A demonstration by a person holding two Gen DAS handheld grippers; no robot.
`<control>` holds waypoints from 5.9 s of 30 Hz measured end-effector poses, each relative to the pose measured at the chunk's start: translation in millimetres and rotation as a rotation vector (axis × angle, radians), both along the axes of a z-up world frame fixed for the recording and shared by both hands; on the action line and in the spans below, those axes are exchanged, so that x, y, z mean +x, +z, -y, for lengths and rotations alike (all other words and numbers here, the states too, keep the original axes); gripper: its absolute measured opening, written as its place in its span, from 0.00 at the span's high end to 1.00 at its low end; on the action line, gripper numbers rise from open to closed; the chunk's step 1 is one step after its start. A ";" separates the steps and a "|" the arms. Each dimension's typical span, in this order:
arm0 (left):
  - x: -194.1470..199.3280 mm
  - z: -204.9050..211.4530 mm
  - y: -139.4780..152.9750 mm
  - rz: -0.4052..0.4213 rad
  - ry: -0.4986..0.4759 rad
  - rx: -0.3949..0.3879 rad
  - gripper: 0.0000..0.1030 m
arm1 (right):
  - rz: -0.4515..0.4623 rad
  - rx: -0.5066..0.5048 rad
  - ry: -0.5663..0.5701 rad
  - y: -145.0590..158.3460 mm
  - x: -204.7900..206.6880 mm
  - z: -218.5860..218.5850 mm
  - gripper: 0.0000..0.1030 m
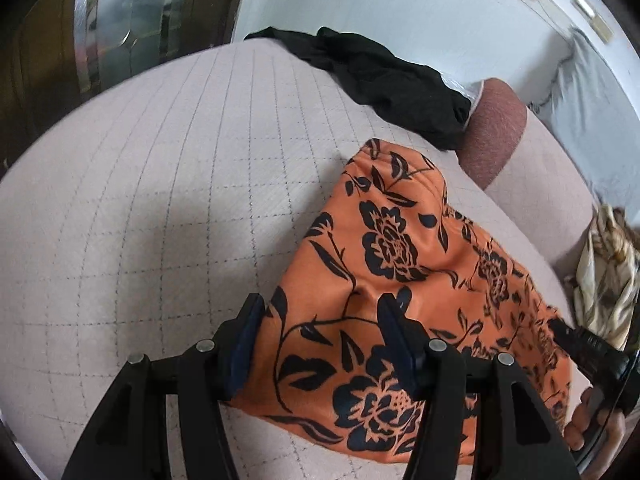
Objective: Fold small clothes
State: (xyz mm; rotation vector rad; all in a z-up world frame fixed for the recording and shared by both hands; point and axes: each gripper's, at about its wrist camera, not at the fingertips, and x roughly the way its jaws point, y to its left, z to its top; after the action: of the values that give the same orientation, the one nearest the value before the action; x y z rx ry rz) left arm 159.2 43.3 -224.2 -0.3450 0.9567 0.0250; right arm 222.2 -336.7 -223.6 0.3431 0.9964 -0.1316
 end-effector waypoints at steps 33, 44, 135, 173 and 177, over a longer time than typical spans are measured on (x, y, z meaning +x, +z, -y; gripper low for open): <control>14.2 -34.0 4.5 -0.024 -0.021 0.135 0.42 | -0.007 0.083 0.283 -7.9 89.9 -181.0 0.60; 0.5 -9.9 20.1 0.066 -0.060 0.236 0.42 | 0.013 -0.048 0.222 30.5 -60.4 -92.9 0.60; -36.7 -20.0 -45.6 -0.009 0.006 -0.563 0.34 | 0.035 0.777 -0.414 -60.9 -222.6 79.8 0.38; -73.5 -31.9 -10.8 0.114 -0.041 -0.459 0.85 | 0.249 0.417 -0.344 -10.9 -197.4 67.2 0.83; -84.5 -38.8 -9.2 0.107 -0.052 -0.428 0.85 | 0.229 0.415 -0.316 -14.1 -206.5 61.8 0.83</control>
State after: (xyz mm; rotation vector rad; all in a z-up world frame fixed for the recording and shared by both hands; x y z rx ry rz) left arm 74.7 82.0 -233.4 -0.7085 0.8602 -0.2472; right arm 15.7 -398.5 -237.7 0.8772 0.7314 -0.1669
